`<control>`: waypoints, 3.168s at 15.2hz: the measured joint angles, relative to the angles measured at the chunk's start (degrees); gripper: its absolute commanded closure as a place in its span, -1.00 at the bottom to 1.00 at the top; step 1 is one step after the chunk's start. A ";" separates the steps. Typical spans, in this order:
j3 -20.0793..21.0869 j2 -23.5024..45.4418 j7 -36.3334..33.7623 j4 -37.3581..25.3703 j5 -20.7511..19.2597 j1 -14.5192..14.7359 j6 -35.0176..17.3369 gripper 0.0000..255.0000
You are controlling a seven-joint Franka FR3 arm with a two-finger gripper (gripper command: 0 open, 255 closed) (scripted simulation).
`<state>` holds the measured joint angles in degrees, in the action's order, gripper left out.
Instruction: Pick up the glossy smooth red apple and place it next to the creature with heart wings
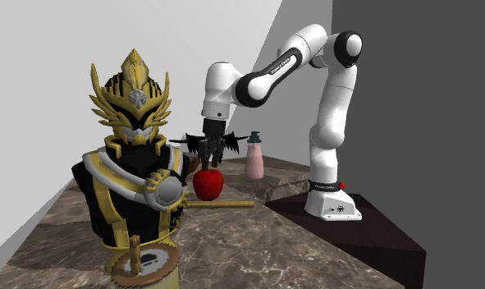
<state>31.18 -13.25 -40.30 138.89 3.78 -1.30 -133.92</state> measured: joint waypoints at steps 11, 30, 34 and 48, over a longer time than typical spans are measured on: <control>-0.21 -0.61 0.30 -0.50 0.32 0.11 1.05 1.00; -2.82 -6.26 2.79 -10.48 2.27 0.62 16.25 1.00; -3.20 -6.77 2.97 -13.17 2.28 0.58 19.40 1.00; -4.34 -6.99 3.39 -23.66 1.84 0.12 30.13 1.00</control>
<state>26.83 -20.24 -36.91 115.23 5.62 -1.18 -103.80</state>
